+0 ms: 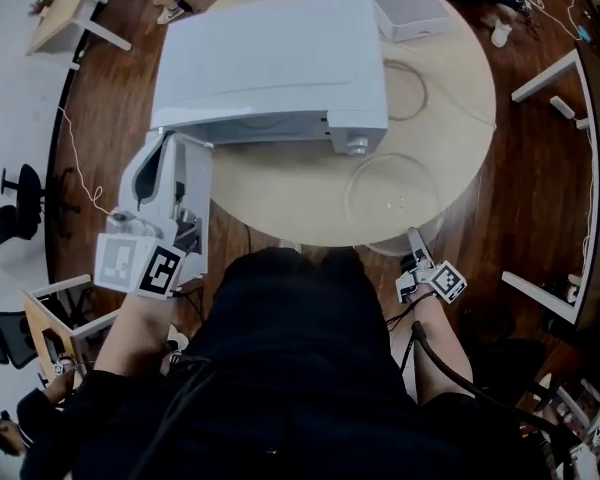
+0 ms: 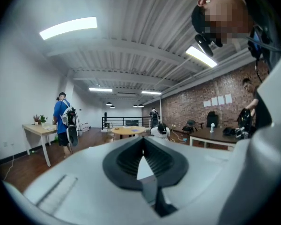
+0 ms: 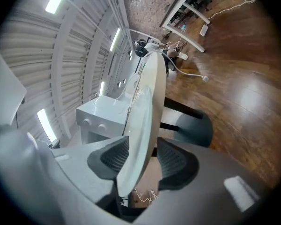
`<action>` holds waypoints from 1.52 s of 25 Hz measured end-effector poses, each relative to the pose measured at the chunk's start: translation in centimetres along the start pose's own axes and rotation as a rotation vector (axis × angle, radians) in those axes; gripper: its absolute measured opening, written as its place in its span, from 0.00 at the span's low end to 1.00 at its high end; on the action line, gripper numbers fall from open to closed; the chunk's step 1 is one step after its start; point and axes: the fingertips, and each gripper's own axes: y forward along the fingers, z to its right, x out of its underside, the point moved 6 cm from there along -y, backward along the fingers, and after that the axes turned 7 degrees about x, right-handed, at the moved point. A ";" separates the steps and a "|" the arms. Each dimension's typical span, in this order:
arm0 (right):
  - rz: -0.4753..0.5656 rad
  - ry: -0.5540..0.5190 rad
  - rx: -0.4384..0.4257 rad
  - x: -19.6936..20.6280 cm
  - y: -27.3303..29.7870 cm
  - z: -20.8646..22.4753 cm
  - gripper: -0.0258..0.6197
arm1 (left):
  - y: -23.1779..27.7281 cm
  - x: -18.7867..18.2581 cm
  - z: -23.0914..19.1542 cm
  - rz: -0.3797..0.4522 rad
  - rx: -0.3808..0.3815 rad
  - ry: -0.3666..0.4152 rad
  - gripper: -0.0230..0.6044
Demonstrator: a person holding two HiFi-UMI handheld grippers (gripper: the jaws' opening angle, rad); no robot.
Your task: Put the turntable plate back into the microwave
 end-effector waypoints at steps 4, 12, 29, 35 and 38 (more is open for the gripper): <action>0.009 0.062 -0.040 -0.1 0.3 0.2 0.29 | -0.2 -0.4 -0.4 -0.024 0.019 0.017 0.05; 0.125 0.150 -0.111 0.4 -0.9 -0.1 0.10 | -2.4 -0.3 -4.0 0.000 -0.049 -0.039 0.05; -0.025 0.182 -0.346 5.0 -2.7 -6.1 0.08 | -0.9 0.1 -5.1 0.030 0.046 -0.046 0.05; -0.168 0.154 -0.455 6.9 1.9 -10.6 0.09 | -2.6 -0.4 -6.5 0.038 0.015 -0.042 0.05; -0.236 0.128 -0.505 8.0 4.8 -13.8 0.09 | -4.0 0.0 -7.6 0.043 -0.020 -0.053 0.05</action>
